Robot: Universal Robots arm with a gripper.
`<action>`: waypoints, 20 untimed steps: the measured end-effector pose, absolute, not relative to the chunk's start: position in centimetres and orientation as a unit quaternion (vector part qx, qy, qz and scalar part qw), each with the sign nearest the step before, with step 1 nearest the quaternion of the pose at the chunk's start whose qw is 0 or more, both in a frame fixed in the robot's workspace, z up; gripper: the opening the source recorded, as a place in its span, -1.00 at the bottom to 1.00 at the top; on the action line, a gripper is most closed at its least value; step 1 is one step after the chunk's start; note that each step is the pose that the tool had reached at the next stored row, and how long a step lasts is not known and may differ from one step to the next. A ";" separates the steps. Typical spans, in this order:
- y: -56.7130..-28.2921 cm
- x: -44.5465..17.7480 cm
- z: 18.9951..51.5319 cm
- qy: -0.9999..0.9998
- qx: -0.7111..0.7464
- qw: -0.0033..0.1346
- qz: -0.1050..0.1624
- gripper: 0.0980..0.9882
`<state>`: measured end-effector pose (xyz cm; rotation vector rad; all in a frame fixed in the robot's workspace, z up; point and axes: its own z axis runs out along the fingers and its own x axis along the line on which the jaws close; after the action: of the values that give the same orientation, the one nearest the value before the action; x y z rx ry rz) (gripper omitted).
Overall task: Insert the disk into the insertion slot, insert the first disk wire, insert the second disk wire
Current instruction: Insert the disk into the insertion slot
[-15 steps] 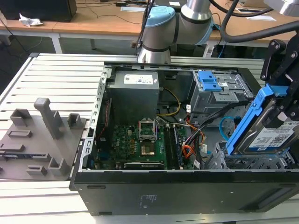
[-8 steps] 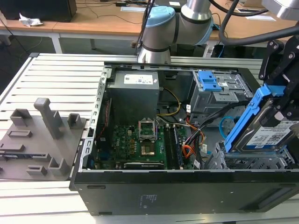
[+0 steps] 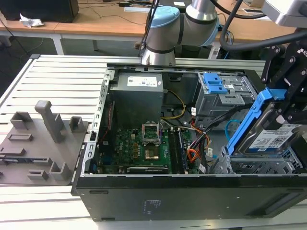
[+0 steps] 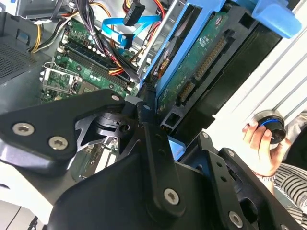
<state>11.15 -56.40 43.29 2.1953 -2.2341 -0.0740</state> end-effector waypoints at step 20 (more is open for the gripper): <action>-56.4 11.1 40.9 -0.713 0.701 0.004 -0.024 -0.40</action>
<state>11.15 -56.39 40.93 2.1953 -2.2342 -0.0745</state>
